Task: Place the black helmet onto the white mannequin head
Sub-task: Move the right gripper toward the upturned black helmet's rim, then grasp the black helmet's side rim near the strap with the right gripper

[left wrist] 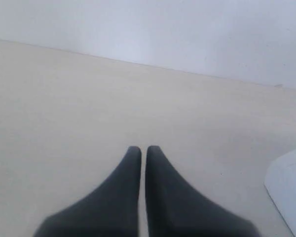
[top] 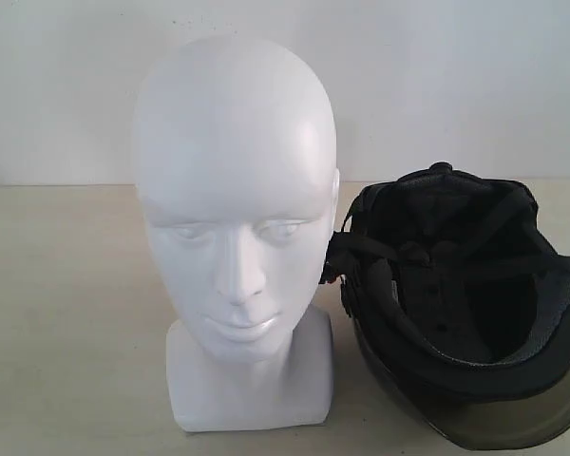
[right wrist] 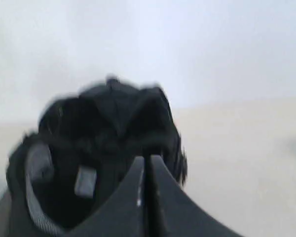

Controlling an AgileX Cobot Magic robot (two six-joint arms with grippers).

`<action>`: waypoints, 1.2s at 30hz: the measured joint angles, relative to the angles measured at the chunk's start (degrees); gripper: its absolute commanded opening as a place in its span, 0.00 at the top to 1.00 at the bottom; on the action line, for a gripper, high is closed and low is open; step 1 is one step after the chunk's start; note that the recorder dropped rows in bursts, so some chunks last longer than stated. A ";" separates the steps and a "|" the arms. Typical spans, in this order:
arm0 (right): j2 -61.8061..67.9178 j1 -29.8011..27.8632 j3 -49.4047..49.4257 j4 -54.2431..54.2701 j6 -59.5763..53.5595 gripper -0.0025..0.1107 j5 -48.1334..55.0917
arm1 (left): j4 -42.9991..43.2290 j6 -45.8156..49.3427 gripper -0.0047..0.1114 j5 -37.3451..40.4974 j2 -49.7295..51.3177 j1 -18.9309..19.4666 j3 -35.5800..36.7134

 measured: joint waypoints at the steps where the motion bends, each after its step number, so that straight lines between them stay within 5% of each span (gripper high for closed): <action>1: 0.00 0.00 0.00 0.26 0.00 0.98 -6.70 | 0.00 0.00 0.92 0.00 0.00 0.00 0.00; 7: -0.13 0.00 -0.47 6.41 -1.80 0.98 -41.66 | 0.00 0.00 0.92 0.00 0.00 0.00 0.00; 13: 7.28 0.00 -25.14 5.29 -8.34 0.98 -14.02 | 0.00 0.00 0.92 0.00 0.00 0.00 0.00; 16: 22.65 0.00 -42.06 4.08 -8.23 0.98 13.41 | 0.00 0.00 0.92 0.00 0.00 0.00 0.00; 19: 32.87 0.00 -47.61 4.91 -6.91 0.98 32.49 | 0.00 0.00 0.92 0.00 0.00 0.00 0.00; 26: 42.68 1.71 -49.01 7.77 -4.58 0.98 37.55 | 0.00 0.00 0.92 0.00 0.00 0.00 0.00; 32: 52.18 14.73 -49.01 8.00 -8.07 0.97 39.00 | 0.00 0.00 0.92 0.00 0.00 0.00 0.00; 36: 58.29 24.09 -49.01 8.22 -8.07 0.77 37.15 | 0.00 0.00 0.92 0.00 0.00 0.00 0.00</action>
